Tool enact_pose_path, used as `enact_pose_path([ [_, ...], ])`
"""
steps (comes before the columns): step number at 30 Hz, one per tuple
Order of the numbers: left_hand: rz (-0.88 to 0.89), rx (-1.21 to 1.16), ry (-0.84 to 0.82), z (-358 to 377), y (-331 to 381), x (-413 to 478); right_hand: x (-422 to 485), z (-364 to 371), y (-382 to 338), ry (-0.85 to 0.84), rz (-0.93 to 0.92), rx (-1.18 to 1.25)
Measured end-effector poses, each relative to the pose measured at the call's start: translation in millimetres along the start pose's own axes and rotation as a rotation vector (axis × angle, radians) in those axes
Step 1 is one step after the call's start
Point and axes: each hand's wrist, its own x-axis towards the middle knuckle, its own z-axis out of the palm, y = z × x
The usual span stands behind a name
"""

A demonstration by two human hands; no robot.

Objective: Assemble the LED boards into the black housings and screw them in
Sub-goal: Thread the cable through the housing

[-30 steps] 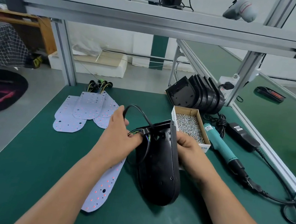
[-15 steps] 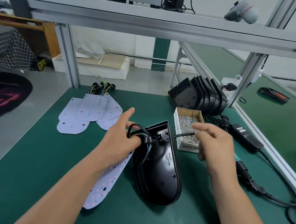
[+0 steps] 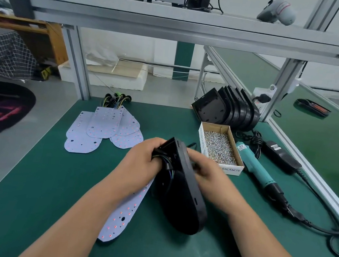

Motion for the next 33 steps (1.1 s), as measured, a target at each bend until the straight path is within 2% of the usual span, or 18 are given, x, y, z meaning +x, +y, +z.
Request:
enact_pose_path([
  [2, 0.000, 0.014, 0.001, 2, -1, -1, 0, 9, -4, -0.033, 0.034, 0.058],
  [5, -0.065, -0.051, 0.006, 4, -4, -3, 0, 13, -7, 0.047, 0.123, 0.272],
  [7, -0.083, -0.080, 0.030, 2, -3, -3, -1, 11, -8, 0.050, 0.103, 0.402],
  [9, -0.111, -0.068, 0.018, 1, 3, -3, -1, 10, -5, 0.054, 0.032, 0.411],
  [12, -0.189, 0.107, 0.038, -1, 12, -6, 3, 11, 3, 0.120, 0.029, 0.426],
  [14, -0.224, 0.194, 0.098, -2, 16, -7, 6, 14, 5, 0.150, 0.088, 0.534],
  [15, -0.208, 0.167, 0.100, -2, 15, -6, 7, 16, 5, 0.163, 0.118, 0.598],
  [19, -0.105, -0.062, -0.070, 2, 13, -5, 7, 18, 4, 0.189, 0.180, 0.766],
  [22, -0.085, -0.161, -0.021, -1, 12, -3, 7, 18, 6, 0.131, 0.277, 0.909],
  [23, -0.074, -0.181, -0.008, -3, 11, -3, 8, 17, 7, 0.172, 0.273, 0.914],
  [26, -0.053, -0.213, -0.010, -5, 11, -4, 11, 12, 8, 0.391, 0.221, 0.709],
  [28, -0.043, -0.225, -0.025, -6, 13, -5, 11, 8, 10, 0.474, 0.191, 0.637],
  [33, -0.031, -0.250, -0.090, -15, 14, -9, 10, -10, 15, 0.670, 0.171, 0.675],
])
